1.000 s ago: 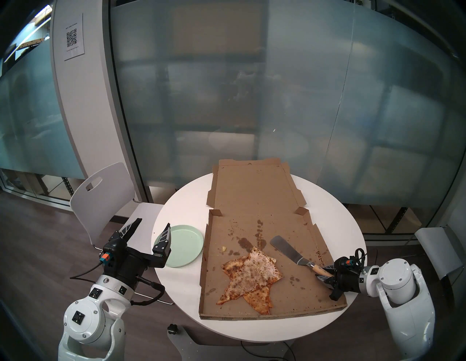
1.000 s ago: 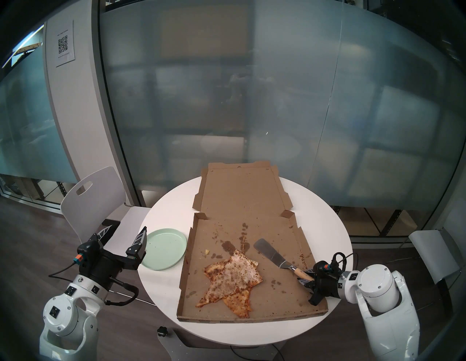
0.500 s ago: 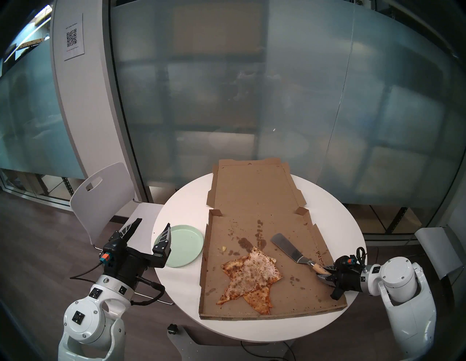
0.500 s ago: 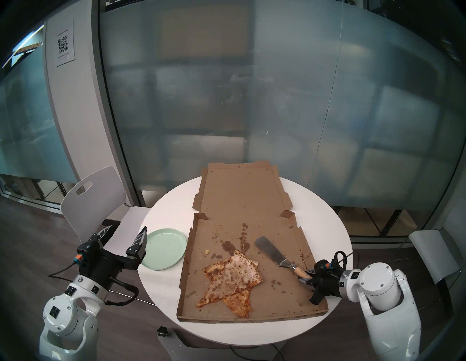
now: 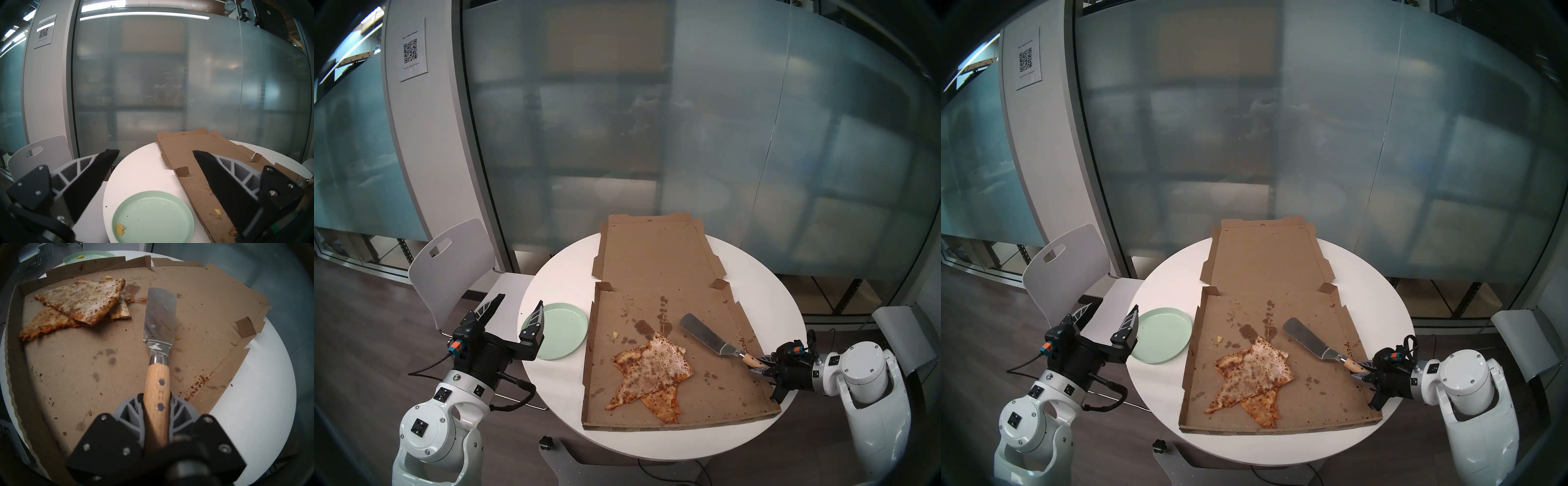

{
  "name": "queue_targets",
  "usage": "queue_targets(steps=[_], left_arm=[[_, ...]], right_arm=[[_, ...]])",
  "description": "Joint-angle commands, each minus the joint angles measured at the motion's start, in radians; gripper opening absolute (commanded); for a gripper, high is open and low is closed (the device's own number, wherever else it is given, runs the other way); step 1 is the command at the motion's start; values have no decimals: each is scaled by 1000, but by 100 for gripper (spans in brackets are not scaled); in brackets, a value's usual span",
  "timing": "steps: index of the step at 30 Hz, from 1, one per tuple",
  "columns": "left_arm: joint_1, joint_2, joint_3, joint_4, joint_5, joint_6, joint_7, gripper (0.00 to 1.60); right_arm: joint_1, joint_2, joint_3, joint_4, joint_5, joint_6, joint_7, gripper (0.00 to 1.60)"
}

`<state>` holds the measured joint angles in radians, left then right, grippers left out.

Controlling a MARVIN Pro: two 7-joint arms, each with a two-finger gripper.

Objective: Put pizza slice onto the plate

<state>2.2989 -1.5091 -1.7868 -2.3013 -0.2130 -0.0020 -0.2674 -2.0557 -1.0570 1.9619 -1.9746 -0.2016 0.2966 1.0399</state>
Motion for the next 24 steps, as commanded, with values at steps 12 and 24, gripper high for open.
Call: queue_targets(steps=[12,24], left_arm=[[28,170,-91,90,-87,80,-261,160],[-12,272,-48,168,-52,136,-405,160]], right_arm=[[-23,-6,56,2,23,-61,16,0],[-53,-19,98,-16,35,-78,31,0]])
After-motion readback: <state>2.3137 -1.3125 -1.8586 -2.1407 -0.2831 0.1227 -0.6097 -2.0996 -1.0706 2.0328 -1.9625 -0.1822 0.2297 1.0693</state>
